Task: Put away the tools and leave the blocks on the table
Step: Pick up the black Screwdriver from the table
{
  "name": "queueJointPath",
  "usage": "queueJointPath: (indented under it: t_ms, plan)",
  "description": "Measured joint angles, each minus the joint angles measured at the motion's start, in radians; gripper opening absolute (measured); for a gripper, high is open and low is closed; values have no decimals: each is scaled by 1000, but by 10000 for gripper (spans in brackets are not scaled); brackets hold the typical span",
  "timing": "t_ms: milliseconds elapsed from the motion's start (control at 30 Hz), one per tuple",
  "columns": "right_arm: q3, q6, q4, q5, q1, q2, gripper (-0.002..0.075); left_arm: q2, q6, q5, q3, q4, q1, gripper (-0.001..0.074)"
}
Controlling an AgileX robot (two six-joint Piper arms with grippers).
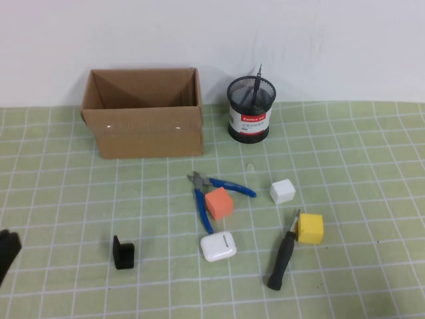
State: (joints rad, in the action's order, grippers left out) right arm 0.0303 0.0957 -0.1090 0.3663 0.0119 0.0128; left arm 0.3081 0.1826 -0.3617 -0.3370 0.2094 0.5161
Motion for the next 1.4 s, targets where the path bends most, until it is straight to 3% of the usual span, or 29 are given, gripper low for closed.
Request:
queueJointPath:
  t_ms: [267,367,600,867,1400]
  plan:
    - [0,0,0,0,0,0,-11,-187,-65,204,237,-118,-262,-1]
    - [0,0,0,0,0,0,-11,-238,-65,225,303,-130,-317,-1]
    - [0,0,0,0,0,0,-11,-318,-65,196,361,-159,-329,-2]
    - [0,0,0,0,0,0,-11,-320,-65,7,361,-166,-329,-3]
    - [0,0,0,0,0,0,-11,-320,-68,1,361,-166,-329,-3]
